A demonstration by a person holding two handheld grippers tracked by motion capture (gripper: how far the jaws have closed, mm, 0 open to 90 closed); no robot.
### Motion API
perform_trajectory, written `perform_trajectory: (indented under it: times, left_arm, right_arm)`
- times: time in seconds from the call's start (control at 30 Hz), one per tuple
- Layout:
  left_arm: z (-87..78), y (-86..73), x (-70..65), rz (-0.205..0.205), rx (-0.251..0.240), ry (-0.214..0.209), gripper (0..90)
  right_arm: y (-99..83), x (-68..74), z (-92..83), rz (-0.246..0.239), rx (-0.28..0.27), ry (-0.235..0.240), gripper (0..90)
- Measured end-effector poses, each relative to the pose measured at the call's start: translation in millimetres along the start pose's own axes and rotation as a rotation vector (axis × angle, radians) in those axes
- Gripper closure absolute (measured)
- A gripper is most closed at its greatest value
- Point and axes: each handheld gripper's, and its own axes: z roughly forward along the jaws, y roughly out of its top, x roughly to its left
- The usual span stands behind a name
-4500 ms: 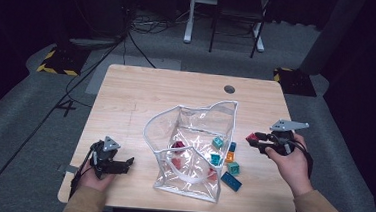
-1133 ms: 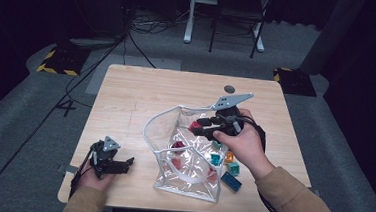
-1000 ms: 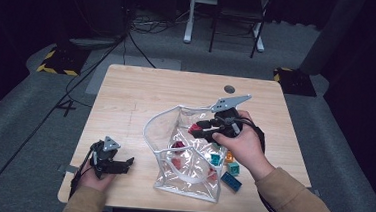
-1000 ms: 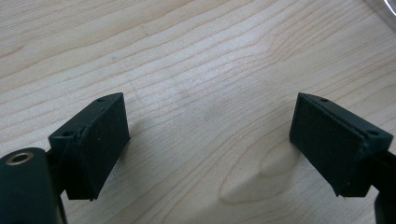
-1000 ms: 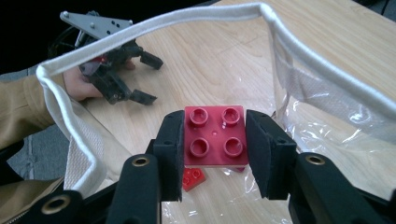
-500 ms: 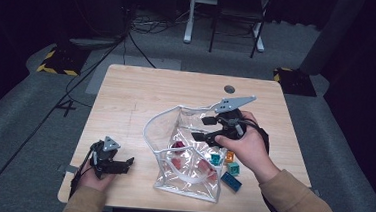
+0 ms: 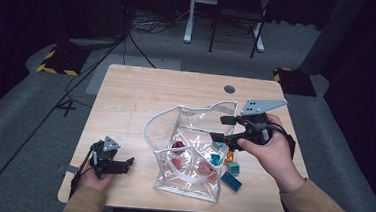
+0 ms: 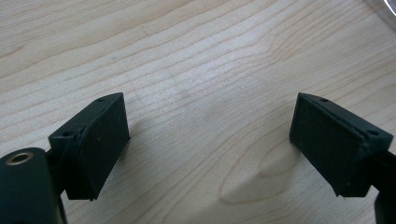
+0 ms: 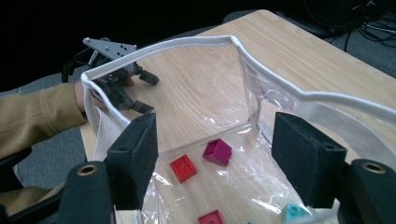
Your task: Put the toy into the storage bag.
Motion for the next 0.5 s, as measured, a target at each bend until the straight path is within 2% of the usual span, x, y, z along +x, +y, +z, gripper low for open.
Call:
perform_trajectory:
  times: [0.5]
  left_arm:
    - [0.0, 0.0, 0.0, 0.0, 0.0, 0.0, 12.1]
  right_arm:
    - [-30.8, -4.6, -50.5, 0.039, -0.03, -0.057, 31.9]
